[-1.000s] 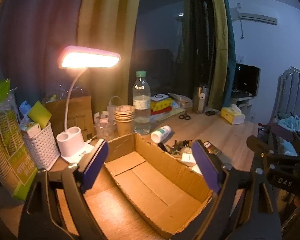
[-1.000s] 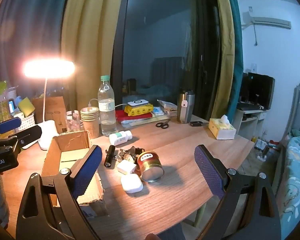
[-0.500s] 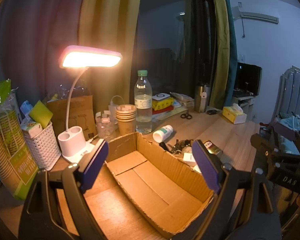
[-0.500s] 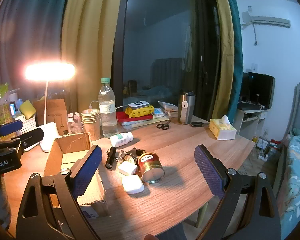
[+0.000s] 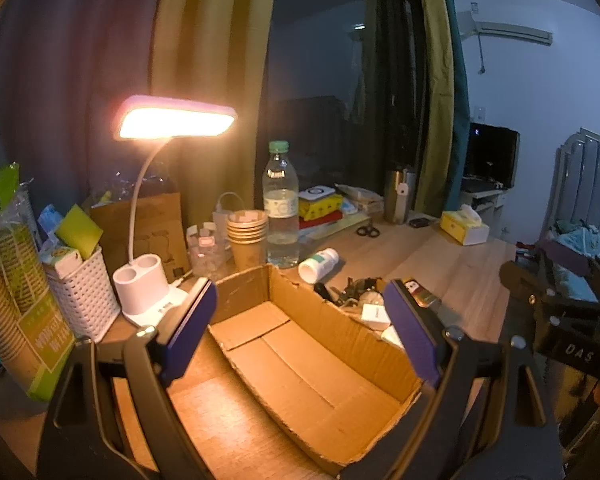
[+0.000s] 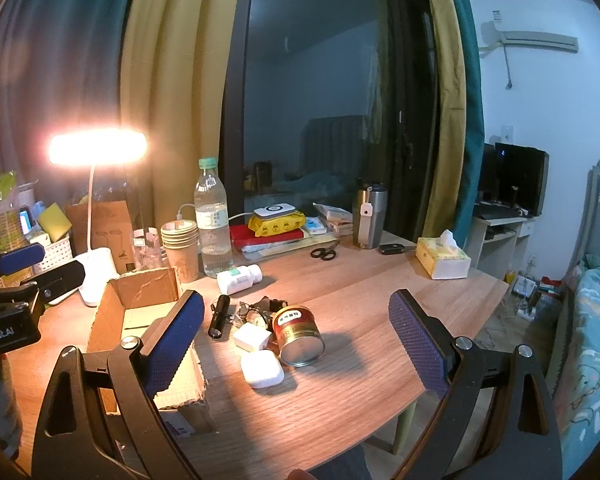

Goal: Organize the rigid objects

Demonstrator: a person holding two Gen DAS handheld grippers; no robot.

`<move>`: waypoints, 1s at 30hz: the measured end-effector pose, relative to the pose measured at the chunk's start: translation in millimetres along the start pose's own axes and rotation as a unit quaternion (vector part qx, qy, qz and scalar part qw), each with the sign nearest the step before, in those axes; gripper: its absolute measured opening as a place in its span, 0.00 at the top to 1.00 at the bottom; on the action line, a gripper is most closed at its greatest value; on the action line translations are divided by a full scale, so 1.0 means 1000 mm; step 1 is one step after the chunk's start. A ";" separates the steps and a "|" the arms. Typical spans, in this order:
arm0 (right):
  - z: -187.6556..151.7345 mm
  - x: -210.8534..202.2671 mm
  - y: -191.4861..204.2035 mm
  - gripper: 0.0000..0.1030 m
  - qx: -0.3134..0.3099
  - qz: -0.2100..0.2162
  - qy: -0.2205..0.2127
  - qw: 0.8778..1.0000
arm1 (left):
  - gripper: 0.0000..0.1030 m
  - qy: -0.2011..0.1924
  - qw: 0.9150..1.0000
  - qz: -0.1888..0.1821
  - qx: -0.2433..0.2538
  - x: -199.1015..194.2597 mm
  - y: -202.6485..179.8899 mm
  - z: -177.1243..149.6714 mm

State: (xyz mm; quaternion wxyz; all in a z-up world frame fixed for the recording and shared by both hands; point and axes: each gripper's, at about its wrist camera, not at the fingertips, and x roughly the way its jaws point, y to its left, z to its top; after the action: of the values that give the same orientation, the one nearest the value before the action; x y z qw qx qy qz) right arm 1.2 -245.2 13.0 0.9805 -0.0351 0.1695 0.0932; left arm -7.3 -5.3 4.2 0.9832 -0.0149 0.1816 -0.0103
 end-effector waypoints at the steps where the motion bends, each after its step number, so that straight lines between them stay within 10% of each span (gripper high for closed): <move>1: 0.000 0.000 0.000 0.07 0.000 0.000 0.000 1.000 | 0.16 -0.001 1.000 -0.002 -0.001 -0.001 0.000 0.000; 30: 0.002 -0.003 -0.001 0.07 0.002 0.000 -0.002 1.000 | 0.16 0.002 1.000 -0.008 -0.006 0.000 0.001 -0.001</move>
State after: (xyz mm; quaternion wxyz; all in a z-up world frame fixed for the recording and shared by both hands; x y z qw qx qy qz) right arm -0.4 -246.6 15.3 0.9809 -0.0329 0.1677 0.0930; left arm -8.1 -4.3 2.9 0.9826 -0.0224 0.1837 -0.0173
